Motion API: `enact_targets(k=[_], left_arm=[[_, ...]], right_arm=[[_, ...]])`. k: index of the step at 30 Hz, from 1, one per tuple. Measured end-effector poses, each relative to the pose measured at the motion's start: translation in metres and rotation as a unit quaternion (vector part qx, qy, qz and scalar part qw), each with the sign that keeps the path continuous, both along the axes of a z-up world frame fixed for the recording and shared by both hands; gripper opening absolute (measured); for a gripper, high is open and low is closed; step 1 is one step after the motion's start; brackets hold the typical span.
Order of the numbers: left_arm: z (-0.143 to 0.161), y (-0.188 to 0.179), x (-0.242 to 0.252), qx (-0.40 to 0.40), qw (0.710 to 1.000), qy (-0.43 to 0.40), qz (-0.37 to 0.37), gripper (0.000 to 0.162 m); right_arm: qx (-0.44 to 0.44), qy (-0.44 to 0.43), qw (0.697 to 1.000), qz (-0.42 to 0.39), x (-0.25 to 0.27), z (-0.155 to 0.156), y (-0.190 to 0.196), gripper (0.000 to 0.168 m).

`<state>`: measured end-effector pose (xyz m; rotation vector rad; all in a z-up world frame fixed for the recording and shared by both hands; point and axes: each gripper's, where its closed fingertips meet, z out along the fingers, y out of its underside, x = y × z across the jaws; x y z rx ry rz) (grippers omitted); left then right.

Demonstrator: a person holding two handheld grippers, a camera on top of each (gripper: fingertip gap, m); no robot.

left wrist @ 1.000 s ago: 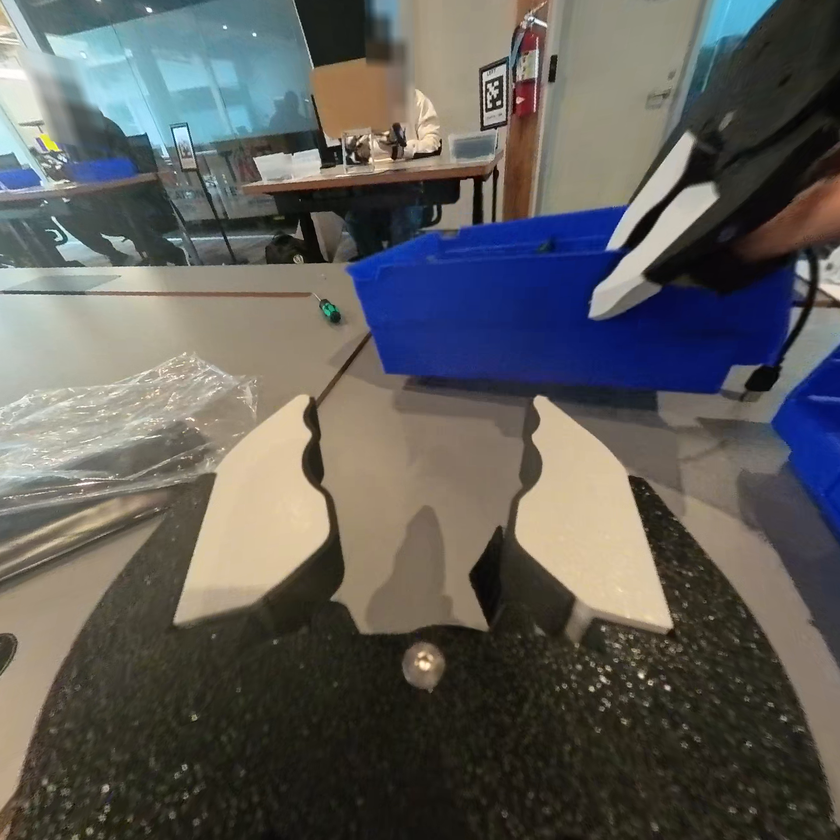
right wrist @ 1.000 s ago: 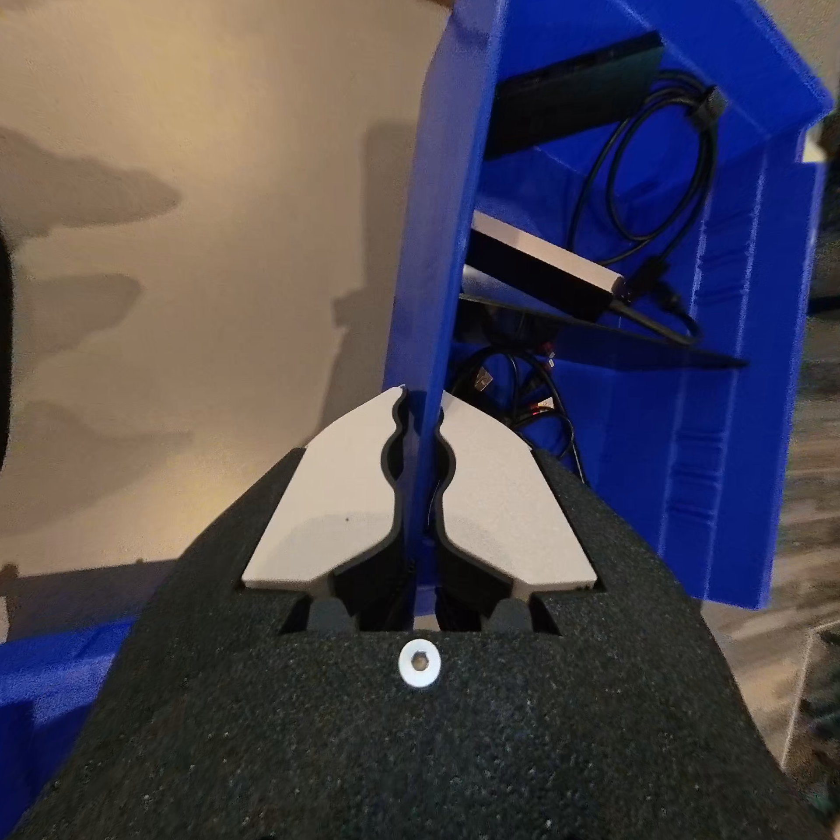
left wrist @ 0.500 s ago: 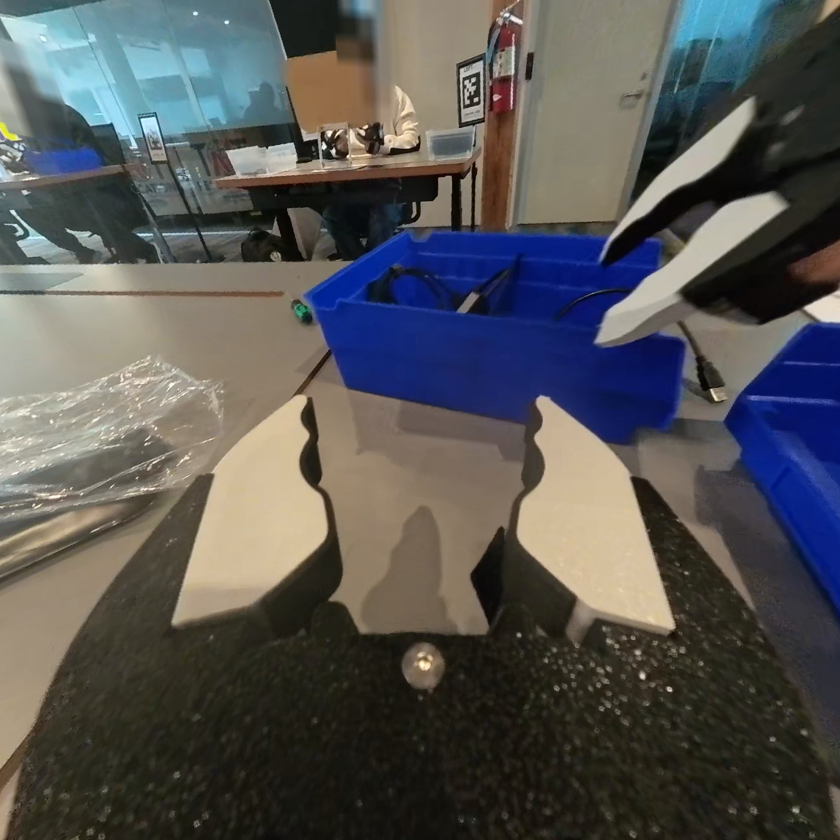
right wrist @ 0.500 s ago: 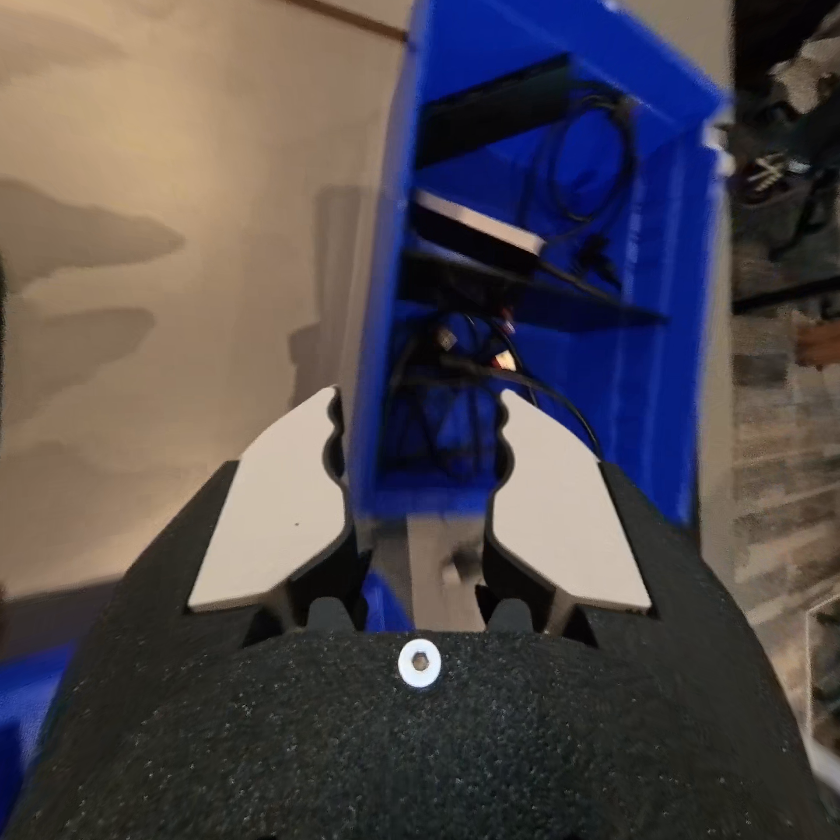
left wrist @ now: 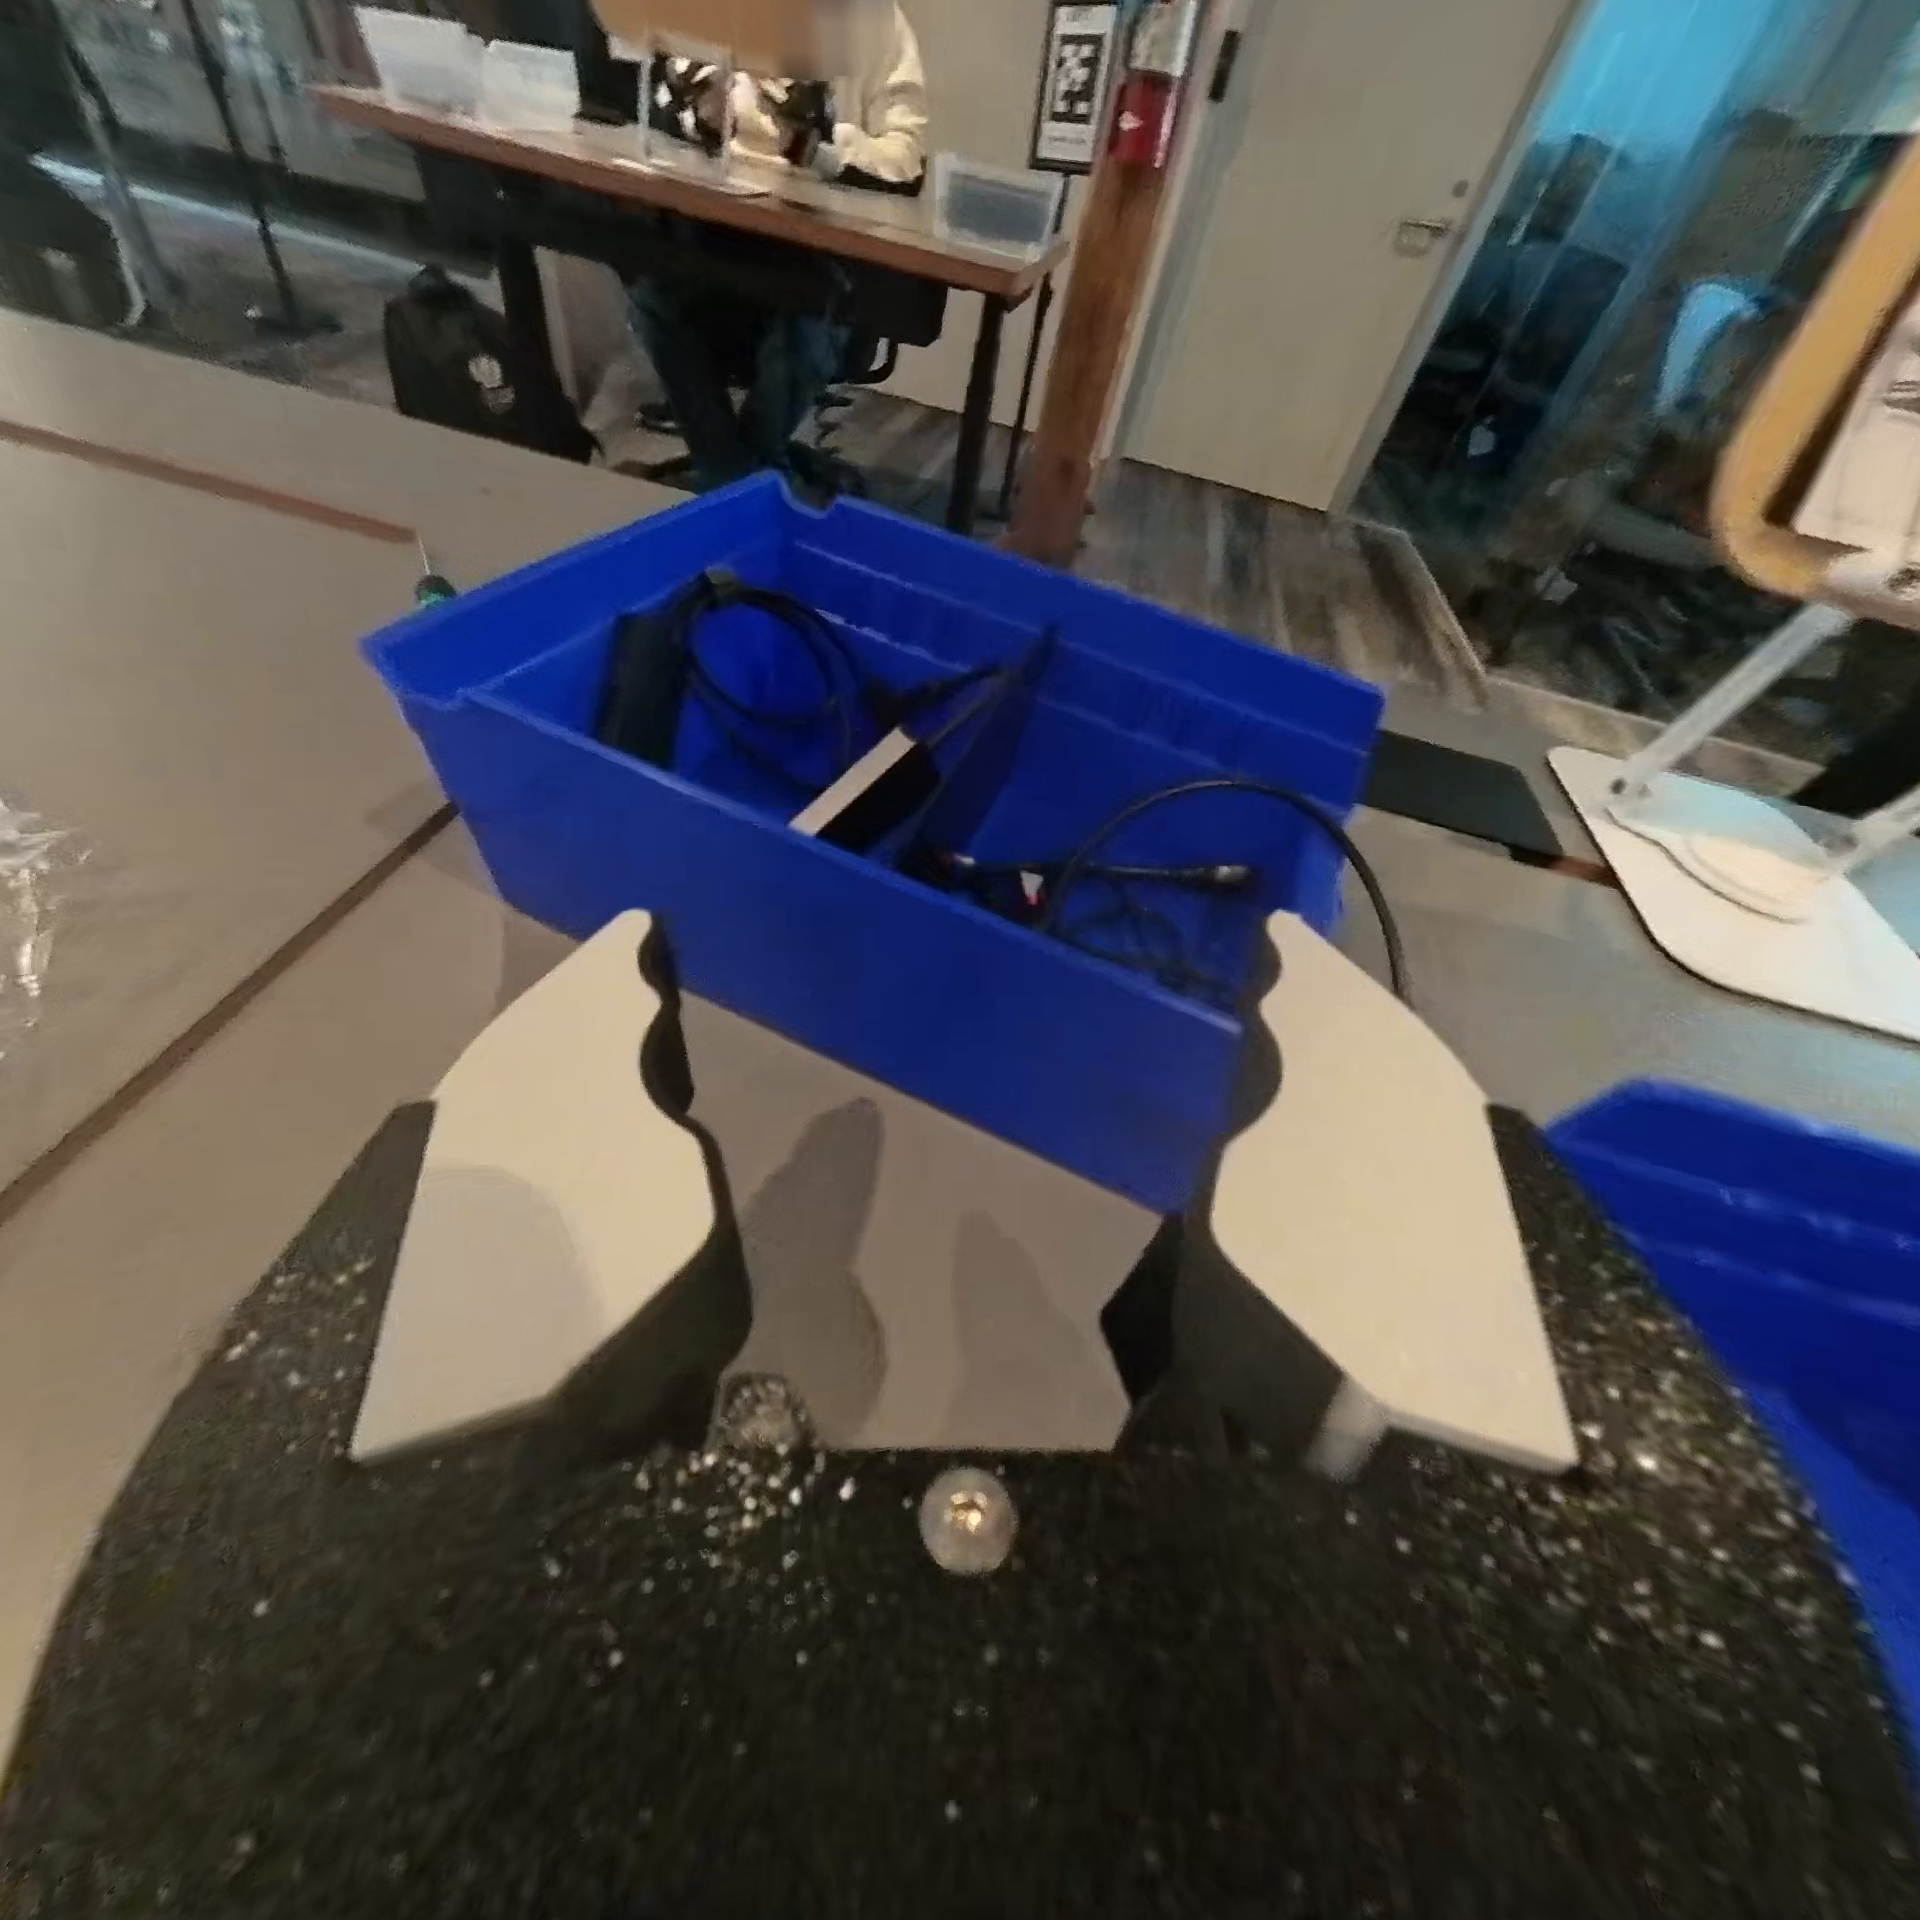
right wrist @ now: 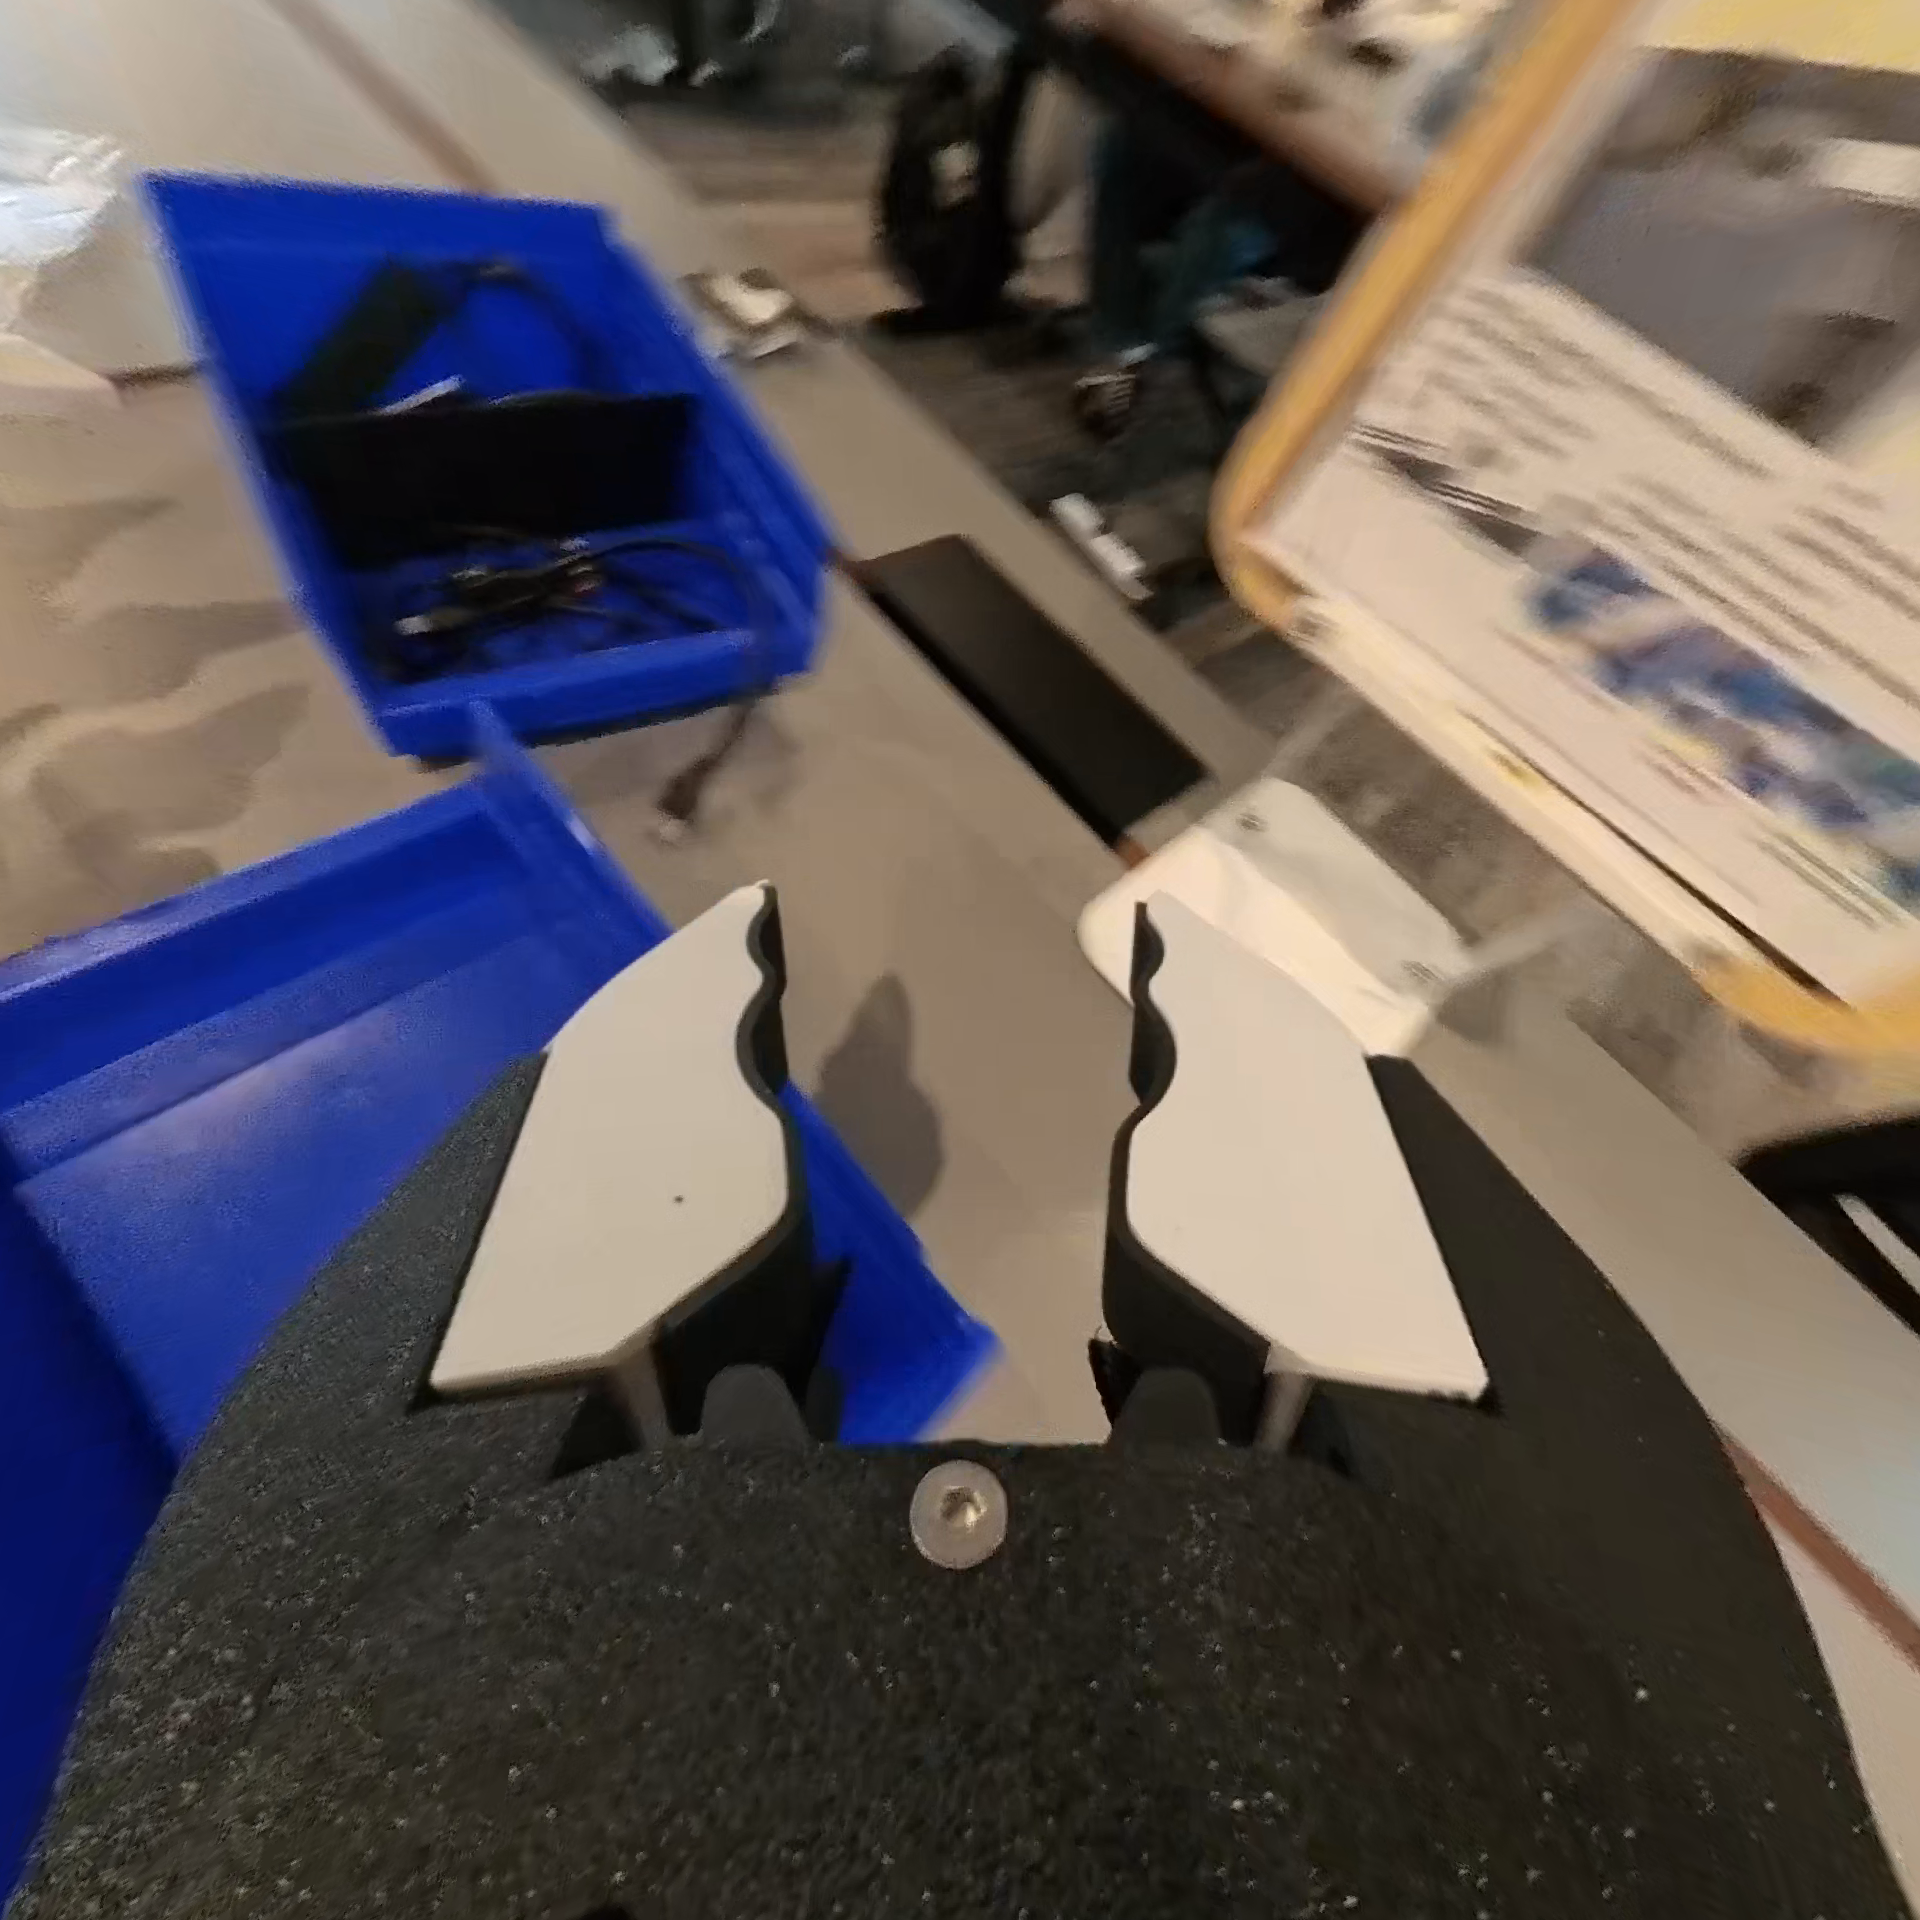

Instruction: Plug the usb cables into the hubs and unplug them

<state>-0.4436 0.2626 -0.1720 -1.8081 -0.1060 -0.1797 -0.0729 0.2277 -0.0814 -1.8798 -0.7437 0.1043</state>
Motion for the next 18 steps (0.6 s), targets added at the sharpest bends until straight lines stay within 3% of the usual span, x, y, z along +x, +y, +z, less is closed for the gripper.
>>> enact_targets(k=[1,4,7,10,14,18], left_arm=[[0.0,0.01,0.003,-0.007,1.0,-0.006,0.003,0.108],[-0.001,0.036,0.013,-0.041,0.999,-0.009,0.014,0.124],[-0.013,0.054,0.011,-0.104,0.992,0.057,0.048,0.137],[-0.027,0.064,0.012,-0.169,0.977,0.113,0.06,0.14],[-0.034,0.069,0.006,-0.234,0.961,0.124,0.075,0.141],[-0.055,0.054,-0.007,-0.357,0.922,0.128,0.081,0.142]], right_arm=[[0.011,0.018,1.0,-0.012,0.014,0.003,-0.004,0.063],[0.042,0.098,0.994,-0.029,0.046,0.013,-0.015,0.058],[0.069,0.166,0.983,-0.043,0.075,0.018,-0.02,0.054],[0.081,0.211,0.973,-0.045,0.099,0.025,-0.018,0.051],[0.092,0.238,0.966,-0.037,0.115,0.032,-0.021,0.05],[0.114,0.232,0.965,-0.052,0.129,0.034,-0.023,0.046]])
